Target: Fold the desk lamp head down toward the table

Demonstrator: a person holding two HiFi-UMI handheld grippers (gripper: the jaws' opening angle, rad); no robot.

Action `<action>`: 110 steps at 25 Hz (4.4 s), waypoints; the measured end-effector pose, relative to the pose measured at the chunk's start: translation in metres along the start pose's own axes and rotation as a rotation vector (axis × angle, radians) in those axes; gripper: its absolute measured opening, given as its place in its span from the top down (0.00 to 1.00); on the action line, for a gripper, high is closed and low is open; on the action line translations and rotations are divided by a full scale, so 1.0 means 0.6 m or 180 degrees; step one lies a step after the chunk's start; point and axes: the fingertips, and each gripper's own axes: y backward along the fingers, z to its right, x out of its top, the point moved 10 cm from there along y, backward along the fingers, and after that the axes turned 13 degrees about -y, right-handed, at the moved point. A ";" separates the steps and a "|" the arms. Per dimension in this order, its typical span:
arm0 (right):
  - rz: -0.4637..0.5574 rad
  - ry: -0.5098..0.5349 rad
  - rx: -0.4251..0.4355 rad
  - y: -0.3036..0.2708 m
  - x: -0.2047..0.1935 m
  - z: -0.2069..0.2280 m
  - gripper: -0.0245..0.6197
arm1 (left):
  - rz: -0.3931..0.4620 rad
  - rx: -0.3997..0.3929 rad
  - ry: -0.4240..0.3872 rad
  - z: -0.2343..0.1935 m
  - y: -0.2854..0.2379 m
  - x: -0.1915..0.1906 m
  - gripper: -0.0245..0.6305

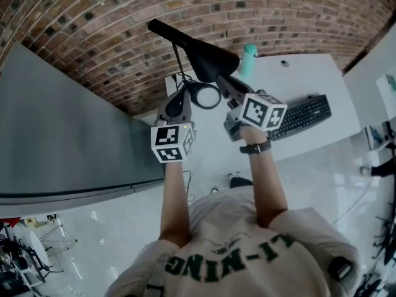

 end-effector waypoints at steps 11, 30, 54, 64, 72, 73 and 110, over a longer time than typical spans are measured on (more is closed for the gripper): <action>-0.0202 -0.0549 0.0026 -0.024 -0.041 0.054 0.89 | -0.0119 0.0023 0.0068 -0.005 -0.008 -0.024 0.97; -0.0374 -0.0843 0.0083 -0.078 -0.090 0.131 0.87 | -0.0379 0.0061 0.0140 -0.020 -0.039 -0.075 0.97; -0.0327 -0.1514 0.0653 -0.139 -0.136 0.181 0.87 | -0.0452 0.0180 0.0206 -0.037 -0.049 -0.096 0.97; -0.0364 -0.1342 0.0503 -0.133 -0.132 0.186 0.87 | -0.0446 0.0231 0.0177 -0.040 -0.037 -0.090 0.97; -0.0447 -0.0920 0.0113 -0.107 -0.135 0.186 0.84 | -0.0366 0.0271 0.0174 -0.046 -0.018 -0.083 0.97; -0.0433 -0.0848 0.0062 -0.100 -0.133 0.188 0.84 | -0.0351 0.0269 0.0176 -0.047 -0.017 -0.082 0.97; 0.0456 0.1765 -0.0776 0.070 -0.023 -0.013 0.95 | 0.0243 0.0045 -0.0058 0.011 0.038 0.035 0.97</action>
